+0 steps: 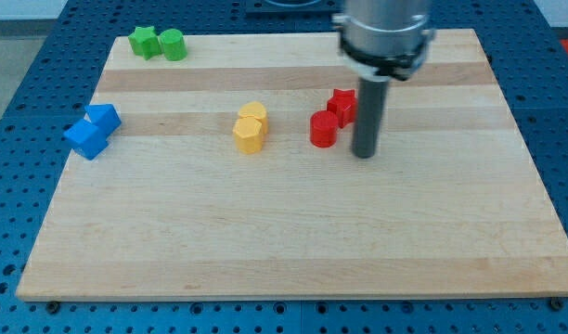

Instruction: Push the red star slightly near the heart

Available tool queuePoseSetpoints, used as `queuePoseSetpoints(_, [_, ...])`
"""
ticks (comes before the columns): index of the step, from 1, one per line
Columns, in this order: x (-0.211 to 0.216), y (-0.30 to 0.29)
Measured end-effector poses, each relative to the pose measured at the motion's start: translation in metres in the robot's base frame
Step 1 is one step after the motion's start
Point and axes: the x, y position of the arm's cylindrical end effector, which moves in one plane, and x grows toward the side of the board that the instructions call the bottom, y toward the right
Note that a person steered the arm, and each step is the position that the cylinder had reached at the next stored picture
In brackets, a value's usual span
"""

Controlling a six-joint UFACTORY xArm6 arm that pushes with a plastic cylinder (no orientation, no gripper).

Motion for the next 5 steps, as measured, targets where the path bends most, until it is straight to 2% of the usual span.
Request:
queuePoseSetpoints(1, [-0.039, 0.030])
queuePoseSetpoints(2, [-0.072, -0.001])
queuePoseSetpoints(3, [-0.072, -0.065])
queuePoseSetpoints(4, [-0.072, -0.090])
queuePoseSetpoints(5, [-0.076, -0.051])
